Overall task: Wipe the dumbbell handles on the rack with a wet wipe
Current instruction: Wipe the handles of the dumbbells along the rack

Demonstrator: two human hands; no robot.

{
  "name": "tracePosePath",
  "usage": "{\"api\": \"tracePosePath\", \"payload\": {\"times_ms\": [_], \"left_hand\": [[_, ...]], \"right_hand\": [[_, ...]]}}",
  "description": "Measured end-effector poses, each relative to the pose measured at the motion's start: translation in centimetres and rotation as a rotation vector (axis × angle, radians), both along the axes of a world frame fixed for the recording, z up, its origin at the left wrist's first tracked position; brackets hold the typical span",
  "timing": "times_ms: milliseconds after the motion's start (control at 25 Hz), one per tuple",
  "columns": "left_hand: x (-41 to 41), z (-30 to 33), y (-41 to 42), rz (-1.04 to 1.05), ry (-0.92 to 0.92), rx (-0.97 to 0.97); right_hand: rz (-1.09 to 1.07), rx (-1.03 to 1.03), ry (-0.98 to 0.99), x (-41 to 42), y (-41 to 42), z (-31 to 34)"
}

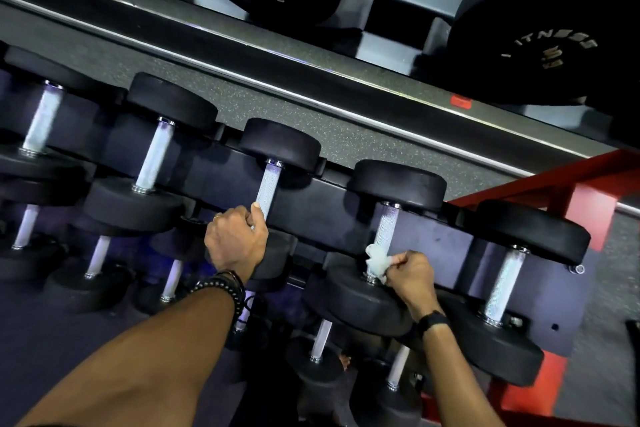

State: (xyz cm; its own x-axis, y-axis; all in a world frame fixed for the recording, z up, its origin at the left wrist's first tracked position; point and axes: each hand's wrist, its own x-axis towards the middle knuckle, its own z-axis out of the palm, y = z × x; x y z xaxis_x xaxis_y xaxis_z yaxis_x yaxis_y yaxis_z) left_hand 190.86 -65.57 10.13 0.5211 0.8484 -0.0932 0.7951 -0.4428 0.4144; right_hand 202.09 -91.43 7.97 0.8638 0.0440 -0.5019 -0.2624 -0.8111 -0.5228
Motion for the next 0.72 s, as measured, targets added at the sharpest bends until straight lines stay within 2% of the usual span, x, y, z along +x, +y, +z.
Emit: {"api": "tracePosePath", "payload": {"times_ms": [80, 240, 360, 440, 520, 600, 640, 720], "left_hand": [[0.1, -0.1, 0.2, 0.013, 0.002, 0.005], [0.1, 0.0, 0.0, 0.023, 0.003, -0.013], [0.1, 0.1, 0.1, 0.031, -0.007, -0.021], [0.1, 0.2, 0.0, 0.030, -0.015, -0.011], [0.1, 0.3, -0.1, 0.026, -0.029, -0.010], [0.1, 0.4, -0.1, 0.024, -0.033, -0.007], [0.1, 0.3, -0.1, 0.023, -0.028, -0.010], [0.0, 0.3, -0.1, 0.019, -0.026, -0.018]], "right_hand": [[-0.051, 0.055, 0.035, -1.2, 0.5, 0.5], [-0.069, 0.116, -0.312, -2.1, 1.8, 1.6], [-0.180, 0.208, -0.368, 1.8, 3.7, 2.0], [-0.158, 0.228, -0.412, 2.8, 3.7, 2.2], [-0.067, 0.124, -0.362, 1.2, 2.5, 1.2], [-0.034, 0.059, -0.215, -0.5, 1.0, -0.5], [-0.110, 0.066, -0.138, 0.4, 1.2, -0.8], [-0.356, 0.129, -0.110, 3.8, 2.8, -0.7]]}}
